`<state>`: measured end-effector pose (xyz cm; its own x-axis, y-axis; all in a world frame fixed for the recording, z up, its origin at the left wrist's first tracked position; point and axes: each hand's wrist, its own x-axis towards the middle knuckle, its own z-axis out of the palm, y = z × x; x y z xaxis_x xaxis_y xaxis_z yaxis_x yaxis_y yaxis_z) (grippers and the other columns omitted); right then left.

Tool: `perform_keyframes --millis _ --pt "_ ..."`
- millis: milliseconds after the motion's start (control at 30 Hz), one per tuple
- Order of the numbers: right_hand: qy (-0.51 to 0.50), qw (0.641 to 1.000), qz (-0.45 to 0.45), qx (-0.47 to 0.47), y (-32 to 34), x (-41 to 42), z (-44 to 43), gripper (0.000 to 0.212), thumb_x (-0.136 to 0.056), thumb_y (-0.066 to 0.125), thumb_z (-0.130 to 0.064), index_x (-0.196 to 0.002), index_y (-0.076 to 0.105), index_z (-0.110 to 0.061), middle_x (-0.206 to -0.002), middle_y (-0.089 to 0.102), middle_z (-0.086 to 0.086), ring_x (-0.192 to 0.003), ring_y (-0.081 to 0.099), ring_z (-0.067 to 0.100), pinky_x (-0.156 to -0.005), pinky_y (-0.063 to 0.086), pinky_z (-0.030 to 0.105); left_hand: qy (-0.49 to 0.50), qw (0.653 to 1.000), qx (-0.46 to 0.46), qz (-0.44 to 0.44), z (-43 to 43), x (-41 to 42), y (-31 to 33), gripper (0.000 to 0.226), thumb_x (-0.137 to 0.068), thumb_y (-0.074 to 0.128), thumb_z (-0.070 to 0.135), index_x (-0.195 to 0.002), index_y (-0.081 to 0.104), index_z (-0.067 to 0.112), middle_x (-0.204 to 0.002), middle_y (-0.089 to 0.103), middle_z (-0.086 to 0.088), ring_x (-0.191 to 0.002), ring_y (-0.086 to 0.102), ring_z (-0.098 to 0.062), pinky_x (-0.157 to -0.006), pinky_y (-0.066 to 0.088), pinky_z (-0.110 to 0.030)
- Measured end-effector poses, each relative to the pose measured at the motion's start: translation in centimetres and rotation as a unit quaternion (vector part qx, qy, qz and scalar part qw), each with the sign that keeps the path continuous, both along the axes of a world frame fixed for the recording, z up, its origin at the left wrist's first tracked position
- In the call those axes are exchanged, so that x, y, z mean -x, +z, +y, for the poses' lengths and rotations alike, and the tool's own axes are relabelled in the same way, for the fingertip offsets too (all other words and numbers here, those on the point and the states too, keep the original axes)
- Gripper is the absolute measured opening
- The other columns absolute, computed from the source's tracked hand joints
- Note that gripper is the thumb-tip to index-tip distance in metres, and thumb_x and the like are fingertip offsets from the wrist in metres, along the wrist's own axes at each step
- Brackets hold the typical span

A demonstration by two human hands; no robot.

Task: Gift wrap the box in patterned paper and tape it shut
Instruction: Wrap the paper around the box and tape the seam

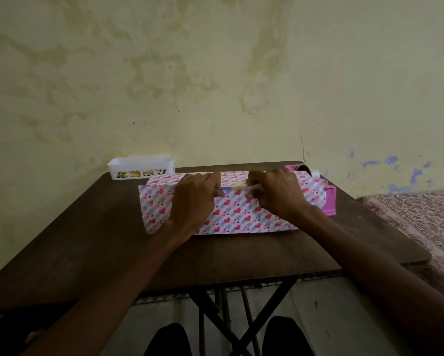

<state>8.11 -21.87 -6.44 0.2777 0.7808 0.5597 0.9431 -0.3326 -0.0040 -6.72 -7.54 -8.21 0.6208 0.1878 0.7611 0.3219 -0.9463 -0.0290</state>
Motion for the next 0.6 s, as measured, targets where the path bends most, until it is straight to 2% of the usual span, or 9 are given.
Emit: perform_keyframes --millis 67,167,233,333,433,600 --pt "0.015 1.0 0.016 -0.006 0.2 -0.4 0.2 0.019 -0.087 0.071 -0.027 -0.105 0.066 -0.024 -0.094 0.072 -0.001 -0.082 0.063 0.014 -0.074 0.046 0.026 -0.002 0.998 0.06 -0.002 0.4 -0.2 0.2 0.023 -0.072 0.084 0.024 -0.074 0.062 0.018 -0.064 0.064 0.001 -0.055 0.055 -0.012 -0.061 0.045 -0.022" --pt "0.033 0.999 0.022 0.002 0.7 -1.0 0.0 0.023 -0.088 0.071 -0.031 -0.109 0.07 -0.023 -0.102 0.073 -0.002 -0.089 0.066 0.016 -0.076 0.044 0.025 -0.028 0.992 0.124 0.013 0.5 -0.2 1.1 0.016 -0.077 0.08 0.026 -0.089 0.071 0.021 -0.084 0.072 0.003 -0.074 0.065 -0.011 -0.076 0.052 -0.024" --pt "0.049 0.999 0.017 0.012 0.7 -1.5 -0.3 0.026 -0.089 0.07 -0.035 -0.113 0.071 -0.023 -0.107 0.074 -0.003 -0.092 0.067 0.017 -0.075 0.042 0.024 -0.051 0.988 0.139 0.045 0.4 -0.2 1.6 0.014 -0.081 0.075 0.026 -0.092 0.074 0.016 -0.088 0.073 0.0 -0.077 0.064 -0.01 -0.084 0.051 -0.024" --pt "0.067 0.998 0.017 0.007 0.3 -2.0 -0.4 0.025 -0.09 0.069 -0.033 -0.113 0.072 -0.024 -0.109 0.074 -0.004 -0.092 0.068 0.015 -0.074 0.041 0.022 -0.044 0.988 0.132 0.063 0.3 -0.2 1.7 0.012 -0.084 0.073 0.025 -0.089 0.074 0.014 -0.084 0.073 -0.001 -0.072 0.061 -0.008 -0.081 0.045 -0.016" --pt "0.068 0.997 0.033 -0.001 0.2 -2.1 -0.4 0.026 -0.088 0.071 -0.036 -0.11 0.074 -0.024 -0.107 0.074 -0.005 -0.09 0.068 0.013 -0.073 0.041 0.021 -0.036 0.987 0.142 0.06 0.3 -0.3 1.6 0.011 -0.083 0.073 0.024 -0.087 0.074 0.014 -0.084 0.072 -0.001 -0.072 0.06 -0.01 -0.078 0.04 -0.013" --pt "0.061 0.987 0.143 -0.031 0.8 -2.3 -0.3 0.016 -0.081 0.077 -0.038 -0.085 0.077 -0.023 -0.086 0.074 -0.009 -0.081 0.066 0.007 -0.068 0.048 0.022 -0.026 0.987 0.145 0.07 0.2 -0.5 2.2 0.012 -0.081 0.076 0.025 -0.085 0.074 0.014 -0.084 0.071 0.0 -0.073 0.061 -0.011 -0.076 0.048 -0.018"
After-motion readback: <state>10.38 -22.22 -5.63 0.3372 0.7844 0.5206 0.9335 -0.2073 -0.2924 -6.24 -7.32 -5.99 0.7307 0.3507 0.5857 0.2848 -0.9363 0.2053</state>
